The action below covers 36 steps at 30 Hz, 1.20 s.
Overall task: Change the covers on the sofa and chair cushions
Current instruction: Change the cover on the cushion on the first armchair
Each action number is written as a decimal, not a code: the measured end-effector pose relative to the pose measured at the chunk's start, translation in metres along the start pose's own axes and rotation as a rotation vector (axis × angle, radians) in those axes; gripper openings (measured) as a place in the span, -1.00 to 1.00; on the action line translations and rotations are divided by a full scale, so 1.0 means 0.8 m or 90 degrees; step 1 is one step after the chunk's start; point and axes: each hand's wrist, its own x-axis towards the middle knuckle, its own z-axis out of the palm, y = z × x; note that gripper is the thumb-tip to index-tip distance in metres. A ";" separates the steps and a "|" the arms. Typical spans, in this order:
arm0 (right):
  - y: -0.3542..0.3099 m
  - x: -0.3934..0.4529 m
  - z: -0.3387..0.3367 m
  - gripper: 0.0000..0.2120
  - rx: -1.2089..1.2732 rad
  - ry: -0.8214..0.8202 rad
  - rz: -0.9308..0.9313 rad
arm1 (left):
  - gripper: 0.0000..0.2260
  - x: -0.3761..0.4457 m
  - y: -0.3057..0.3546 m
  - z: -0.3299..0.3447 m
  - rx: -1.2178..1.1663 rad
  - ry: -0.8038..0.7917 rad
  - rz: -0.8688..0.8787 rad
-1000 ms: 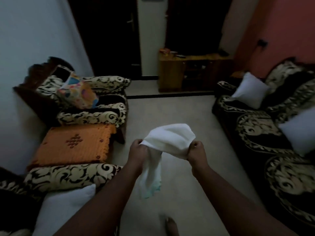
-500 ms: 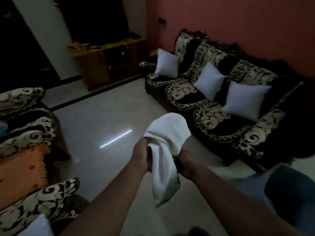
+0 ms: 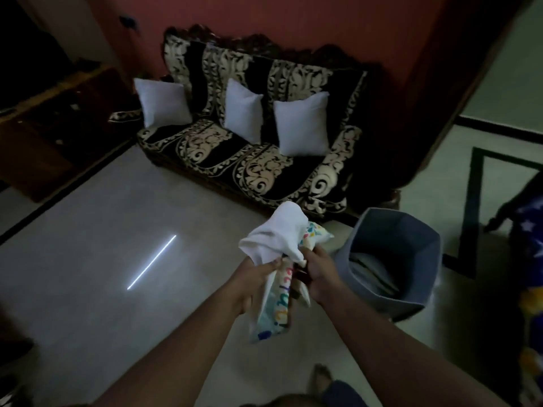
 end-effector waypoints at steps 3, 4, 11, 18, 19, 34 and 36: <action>-0.018 0.017 -0.096 -0.78 0.038 0.098 0.013 | -0.65 0.050 -0.010 0.091 0.057 -0.015 -0.064; -0.019 0.021 -0.127 -0.77 0.044 0.138 0.019 | -0.63 0.065 -0.013 0.118 0.077 -0.014 -0.081; -0.012 0.044 -0.298 -0.80 0.085 0.303 0.074 | -0.69 0.159 -0.055 0.261 0.159 -0.112 -0.189; -0.018 0.099 -0.400 -0.69 0.013 0.360 0.074 | -0.53 0.217 -0.073 0.366 0.318 -0.203 -0.103; -0.021 0.112 -0.410 -0.69 0.024 0.363 0.061 | -0.53 0.225 -0.070 0.378 0.332 -0.199 -0.100; -0.052 0.189 -0.408 -0.64 -0.022 0.370 0.021 | -0.37 0.306 -0.059 0.399 0.320 -0.200 -0.105; -0.053 0.183 -0.383 -0.62 -0.033 0.361 0.015 | -0.37 0.294 -0.050 0.376 0.287 -0.183 -0.105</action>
